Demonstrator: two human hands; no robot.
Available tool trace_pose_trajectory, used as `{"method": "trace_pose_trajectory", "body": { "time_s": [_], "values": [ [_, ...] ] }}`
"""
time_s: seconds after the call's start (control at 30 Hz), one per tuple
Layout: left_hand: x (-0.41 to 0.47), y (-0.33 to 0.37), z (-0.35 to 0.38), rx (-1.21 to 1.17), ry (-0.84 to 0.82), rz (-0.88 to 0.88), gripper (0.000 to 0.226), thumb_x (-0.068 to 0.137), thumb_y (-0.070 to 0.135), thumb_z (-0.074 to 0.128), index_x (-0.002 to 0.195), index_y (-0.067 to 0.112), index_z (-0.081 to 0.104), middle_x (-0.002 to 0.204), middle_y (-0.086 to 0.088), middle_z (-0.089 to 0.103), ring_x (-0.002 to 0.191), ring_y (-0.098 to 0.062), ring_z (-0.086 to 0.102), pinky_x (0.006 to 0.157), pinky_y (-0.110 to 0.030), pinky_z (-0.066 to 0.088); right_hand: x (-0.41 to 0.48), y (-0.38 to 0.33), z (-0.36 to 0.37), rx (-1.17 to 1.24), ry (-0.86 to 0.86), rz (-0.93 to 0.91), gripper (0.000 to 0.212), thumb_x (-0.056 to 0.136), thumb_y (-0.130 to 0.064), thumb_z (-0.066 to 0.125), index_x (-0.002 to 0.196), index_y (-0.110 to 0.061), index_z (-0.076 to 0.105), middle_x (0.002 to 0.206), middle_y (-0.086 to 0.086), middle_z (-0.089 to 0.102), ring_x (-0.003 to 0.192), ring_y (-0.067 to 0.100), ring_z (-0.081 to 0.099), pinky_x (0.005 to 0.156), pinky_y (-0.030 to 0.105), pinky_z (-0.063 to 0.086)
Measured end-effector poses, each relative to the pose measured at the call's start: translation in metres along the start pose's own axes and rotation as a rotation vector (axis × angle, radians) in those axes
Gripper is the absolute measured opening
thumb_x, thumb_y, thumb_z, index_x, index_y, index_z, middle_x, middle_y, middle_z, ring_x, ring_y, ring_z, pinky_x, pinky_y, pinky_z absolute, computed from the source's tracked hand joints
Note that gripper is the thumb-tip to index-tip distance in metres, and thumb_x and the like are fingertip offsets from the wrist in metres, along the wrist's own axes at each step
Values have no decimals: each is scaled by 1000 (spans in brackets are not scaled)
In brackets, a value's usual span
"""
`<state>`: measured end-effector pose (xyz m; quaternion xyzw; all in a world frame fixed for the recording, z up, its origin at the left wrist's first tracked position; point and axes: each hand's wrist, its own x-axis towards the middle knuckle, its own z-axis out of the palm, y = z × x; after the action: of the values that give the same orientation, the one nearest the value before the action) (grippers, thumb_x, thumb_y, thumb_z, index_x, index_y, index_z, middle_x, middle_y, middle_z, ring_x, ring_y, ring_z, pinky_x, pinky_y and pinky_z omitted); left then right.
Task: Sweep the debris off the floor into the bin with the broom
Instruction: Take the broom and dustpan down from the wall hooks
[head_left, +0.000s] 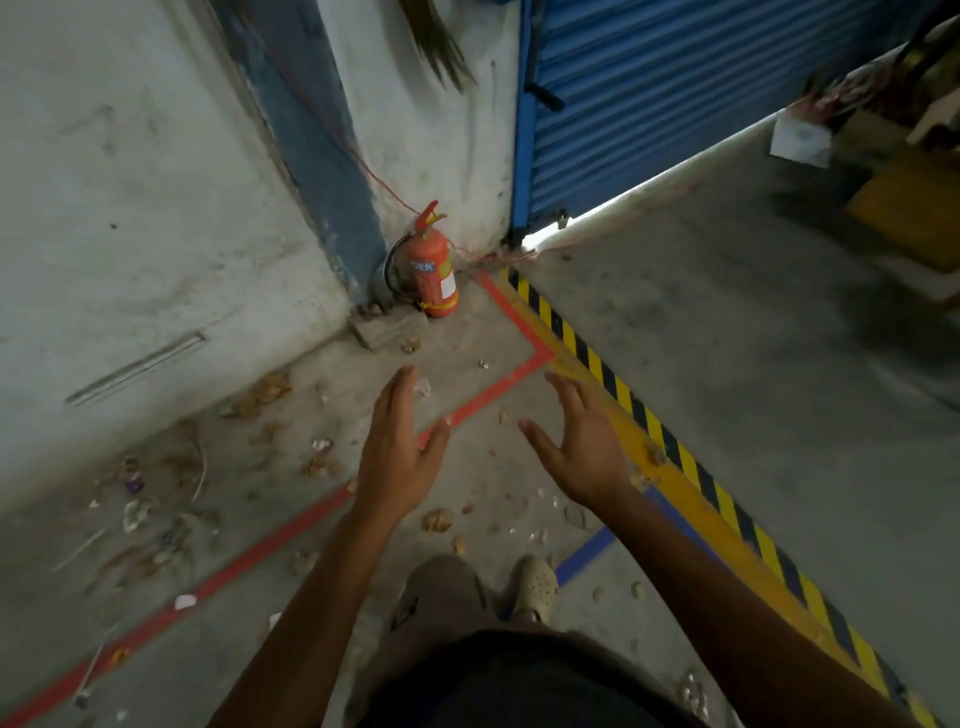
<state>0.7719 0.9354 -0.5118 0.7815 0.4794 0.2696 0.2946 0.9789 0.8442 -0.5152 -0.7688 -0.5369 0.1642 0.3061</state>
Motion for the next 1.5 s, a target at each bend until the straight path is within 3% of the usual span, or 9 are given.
{"method": "trace_pose_trajectory", "body": {
  "time_s": [0.13, 0.27, 0.43, 0.7, 0.93, 1.07, 1.3, 1.4, 1.5],
  "values": [
    [99, 12, -3, -15, 80, 113, 70, 91, 37, 53, 150, 3, 35, 152, -17, 40, 138, -7, 33, 109, -2, 17, 100, -3, -27, 48, 58, -70, 78, 90, -65, 43, 145, -11, 43, 140, 10, 50, 126, 27, 50, 97, 41, 50],
    [216, 18, -11, 9, 154, 182, 69, 93, 34, 57, 151, 6, 34, 154, -16, 38, 141, -19, 35, 109, -3, 20, 212, -11, -46, 61, 158, -155, 74, 90, -60, 46, 142, -8, 47, 137, 13, 53, 123, 30, 53, 102, 43, 46],
    [378, 33, -34, 33, 220, 308, 68, 95, 29, 61, 153, 11, 31, 157, -11, 35, 145, -22, 32, 116, -35, 34, 361, -35, -72, 60, 283, -272, 70, 89, -55, 52, 143, -10, 47, 136, 11, 54, 123, 26, 51, 99, 46, 47],
    [601, 118, -123, 84, 388, 516, 68, 96, 25, 58, 154, 7, 27, 158, -11, 33, 146, -22, 29, 117, -24, 22, 570, -118, -143, 93, 487, -446, 68, 90, -54, 51, 143, -11, 46, 131, 10, 55, 118, 25, 56, 94, 43, 50],
    [733, 195, -208, 209, 583, 617, 68, 98, 25, 60, 155, 12, 26, 158, -9, 32, 145, -19, 30, 111, -16, 20, 710, -188, -227, 106, 609, -617, 66, 92, -51, 54, 146, -15, 43, 133, 5, 52, 119, 20, 51, 95, 38, 49],
    [789, 232, -240, 290, 660, 608, 65, 98, 26, 60, 153, 10, 29, 157, -10, 34, 144, -23, 31, 114, -29, 26, 782, -218, -270, 130, 647, -735, 66, 92, -46, 56, 147, -13, 42, 137, 6, 53, 123, 21, 51, 99, 32, 42],
    [883, 306, -287, 478, 813, 565, 55, 98, 34, 54, 146, 10, 43, 150, -9, 43, 139, -24, 39, 112, -37, 34, 905, -243, -340, 128, 657, -902, 64, 94, -43, 60, 149, -23, 36, 139, 1, 49, 122, 19, 50, 94, 43, 51],
    [922, 343, -298, 531, 900, 534, 41, 97, 28, 58, 133, 8, 56, 135, -9, 56, 125, -25, 51, 100, -36, 42, 949, -254, -373, 117, 654, -975, 63, 95, -40, 61, 150, -23, 35, 143, 0, 47, 129, 17, 46, 103, 37, 45],
    [953, 374, -300, 507, 1033, 356, 27, 96, 32, 58, 110, 11, 67, 108, -5, 67, 96, -22, 62, 77, -32, 48, 987, -269, -403, 102, 634, -1034, 59, 95, -39, 60, 148, -22, 40, 142, -1, 47, 129, 17, 45, 102, 32, 42]
  ]
}}
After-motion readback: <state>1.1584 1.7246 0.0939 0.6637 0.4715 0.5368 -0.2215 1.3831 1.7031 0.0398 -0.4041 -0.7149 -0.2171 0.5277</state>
